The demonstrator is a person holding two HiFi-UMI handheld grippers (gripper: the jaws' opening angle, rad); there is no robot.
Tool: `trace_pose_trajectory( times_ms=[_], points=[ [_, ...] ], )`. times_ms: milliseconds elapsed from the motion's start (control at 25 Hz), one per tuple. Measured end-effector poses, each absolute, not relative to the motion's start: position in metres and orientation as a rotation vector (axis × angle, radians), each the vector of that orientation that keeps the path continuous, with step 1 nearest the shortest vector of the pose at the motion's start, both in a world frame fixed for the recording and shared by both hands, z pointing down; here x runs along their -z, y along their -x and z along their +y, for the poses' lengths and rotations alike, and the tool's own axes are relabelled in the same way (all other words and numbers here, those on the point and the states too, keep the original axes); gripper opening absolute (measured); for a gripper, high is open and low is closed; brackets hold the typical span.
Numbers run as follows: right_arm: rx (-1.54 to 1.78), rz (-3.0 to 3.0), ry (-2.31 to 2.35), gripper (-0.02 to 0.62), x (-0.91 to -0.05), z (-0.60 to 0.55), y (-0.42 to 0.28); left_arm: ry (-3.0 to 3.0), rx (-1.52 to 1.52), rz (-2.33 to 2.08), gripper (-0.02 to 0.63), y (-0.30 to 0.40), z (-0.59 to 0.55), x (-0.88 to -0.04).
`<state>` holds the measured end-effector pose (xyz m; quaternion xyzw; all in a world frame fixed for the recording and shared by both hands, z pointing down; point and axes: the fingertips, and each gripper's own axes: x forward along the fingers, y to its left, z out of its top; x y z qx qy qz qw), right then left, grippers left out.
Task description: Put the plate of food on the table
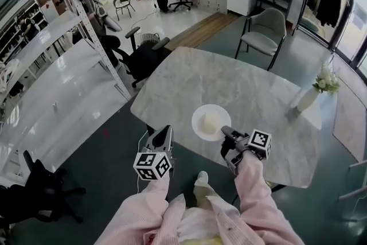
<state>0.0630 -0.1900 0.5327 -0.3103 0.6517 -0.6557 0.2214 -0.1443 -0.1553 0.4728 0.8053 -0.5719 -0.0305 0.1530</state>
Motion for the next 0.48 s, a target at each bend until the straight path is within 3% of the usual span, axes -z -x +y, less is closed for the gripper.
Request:
trace_pose_trajectory(
  times_ms=[480],
  points=[
    [1.902,1.793,0.876,0.023,-0.548,-0.289,-0.052,-2.225,0.075,-1.609,-0.002,0.145,-0.262,-0.499]
  ],
)
